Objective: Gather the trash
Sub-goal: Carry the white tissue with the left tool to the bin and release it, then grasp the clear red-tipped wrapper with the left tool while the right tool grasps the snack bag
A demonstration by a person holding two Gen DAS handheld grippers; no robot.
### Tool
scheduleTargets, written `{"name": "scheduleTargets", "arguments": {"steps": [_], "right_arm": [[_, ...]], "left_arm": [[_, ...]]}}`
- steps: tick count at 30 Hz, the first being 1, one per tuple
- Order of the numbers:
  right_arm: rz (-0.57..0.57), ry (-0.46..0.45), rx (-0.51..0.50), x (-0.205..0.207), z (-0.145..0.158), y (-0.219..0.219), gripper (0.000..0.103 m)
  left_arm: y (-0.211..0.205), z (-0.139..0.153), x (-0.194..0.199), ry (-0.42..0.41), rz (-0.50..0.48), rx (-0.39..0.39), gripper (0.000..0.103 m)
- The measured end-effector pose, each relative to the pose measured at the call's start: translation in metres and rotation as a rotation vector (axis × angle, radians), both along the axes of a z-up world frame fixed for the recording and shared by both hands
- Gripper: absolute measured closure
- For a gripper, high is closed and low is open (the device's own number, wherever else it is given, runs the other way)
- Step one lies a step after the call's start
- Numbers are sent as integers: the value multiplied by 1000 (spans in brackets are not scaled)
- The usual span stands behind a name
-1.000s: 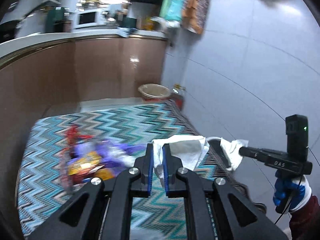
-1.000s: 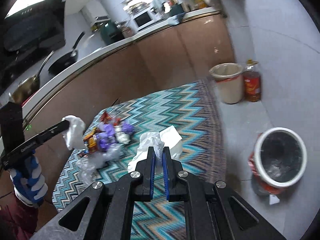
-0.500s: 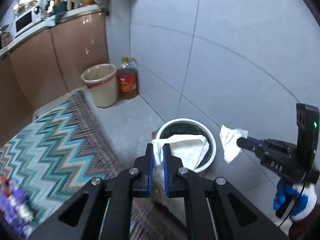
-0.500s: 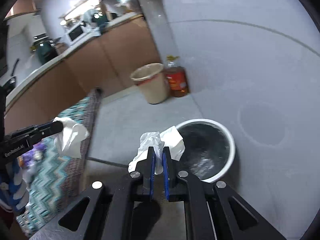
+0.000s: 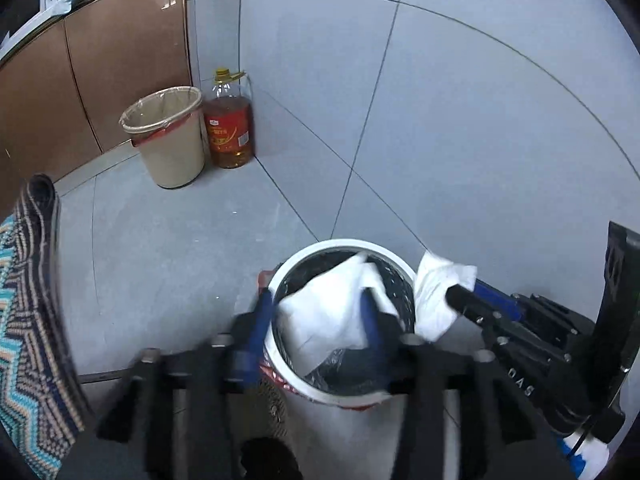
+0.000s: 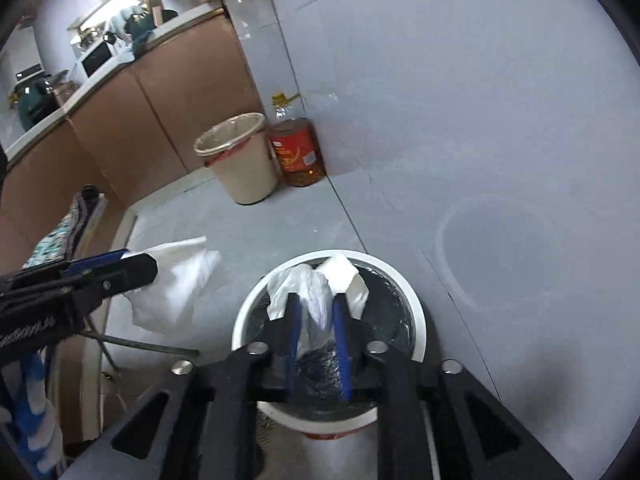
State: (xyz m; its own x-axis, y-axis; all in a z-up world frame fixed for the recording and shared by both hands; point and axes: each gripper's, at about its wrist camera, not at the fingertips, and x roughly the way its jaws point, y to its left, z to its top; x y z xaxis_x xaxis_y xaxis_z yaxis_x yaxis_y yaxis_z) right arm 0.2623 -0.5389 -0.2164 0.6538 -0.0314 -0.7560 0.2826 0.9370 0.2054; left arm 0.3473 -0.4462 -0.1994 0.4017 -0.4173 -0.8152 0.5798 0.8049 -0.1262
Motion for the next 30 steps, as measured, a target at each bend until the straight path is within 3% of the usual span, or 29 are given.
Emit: {"name": "scheduleTargets", "arguments": {"steps": [5,8,14,19,23,30], "right_arm": [[-12,18,-15,-2,-8,-3,67],[-10,32,-28,-3,-7,0,66],[10,9,-35,-24,15,14,66],[31,-60,-29,-58,58,35,65],[64,-147,-49,-90,109,61,63],[168,-281,-67,-129,182,130,62]], "left_arm": [[5,-6,7,52,-13,-47,52],[11,-7,8,57,-19,-58,52],[50,26,-7,20,-21,-145,52],[101,72,-38,-57,-11,-200,52],[141,106,-67,-110,8,-215,52],[235,142,-118,-199,72,-226,52]]}}
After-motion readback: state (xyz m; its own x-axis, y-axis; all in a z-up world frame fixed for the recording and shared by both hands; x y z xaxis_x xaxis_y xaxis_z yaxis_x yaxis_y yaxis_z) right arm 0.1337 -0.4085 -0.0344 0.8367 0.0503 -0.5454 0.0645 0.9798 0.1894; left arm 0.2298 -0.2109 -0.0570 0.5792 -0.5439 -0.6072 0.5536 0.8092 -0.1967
